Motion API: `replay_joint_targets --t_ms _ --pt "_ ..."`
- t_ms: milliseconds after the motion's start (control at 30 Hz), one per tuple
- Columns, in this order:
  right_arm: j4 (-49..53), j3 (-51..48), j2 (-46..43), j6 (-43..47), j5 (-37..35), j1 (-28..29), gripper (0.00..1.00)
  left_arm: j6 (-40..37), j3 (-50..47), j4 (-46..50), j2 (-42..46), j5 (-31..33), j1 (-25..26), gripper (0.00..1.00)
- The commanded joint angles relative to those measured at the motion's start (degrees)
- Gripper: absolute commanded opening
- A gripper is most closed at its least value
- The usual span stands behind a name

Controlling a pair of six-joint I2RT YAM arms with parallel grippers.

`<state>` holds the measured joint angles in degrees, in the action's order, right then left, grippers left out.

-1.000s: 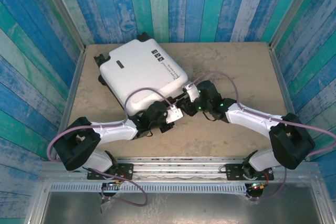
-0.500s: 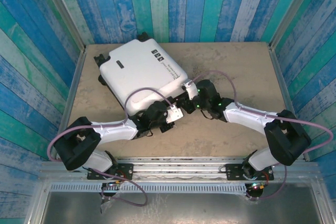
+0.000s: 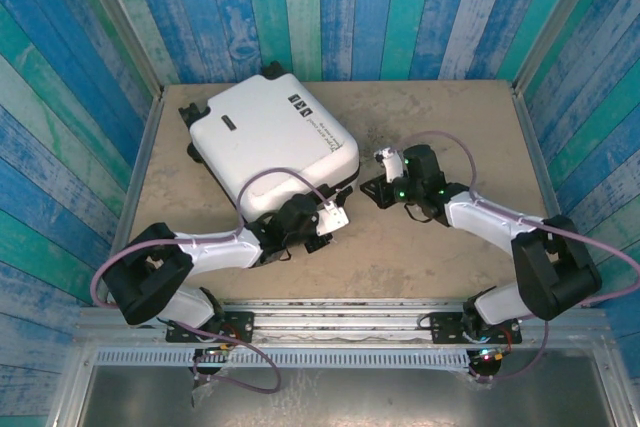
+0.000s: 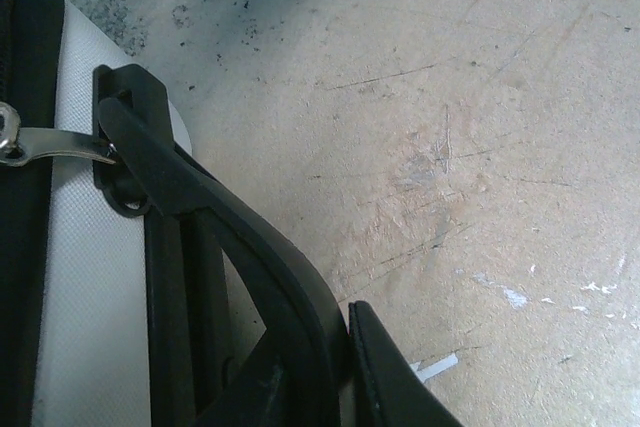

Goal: Pack the luggage

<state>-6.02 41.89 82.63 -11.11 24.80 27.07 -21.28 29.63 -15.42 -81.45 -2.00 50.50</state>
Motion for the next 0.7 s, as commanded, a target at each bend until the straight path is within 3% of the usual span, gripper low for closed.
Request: replay_joint_targets --t_ms 0,667 --pt "1.68 0.86 1.57 0.16 4.66 -0.53 0.20 6.08 -1.55 -18.18 -1.55 -21.11 4.93 0.00" --pt "-2.54 5.35 7.39 -0.93 8.99 0.25 0.14 15.54 -11.35 -32.88 -2.03 -25.35 5.48 0.00"
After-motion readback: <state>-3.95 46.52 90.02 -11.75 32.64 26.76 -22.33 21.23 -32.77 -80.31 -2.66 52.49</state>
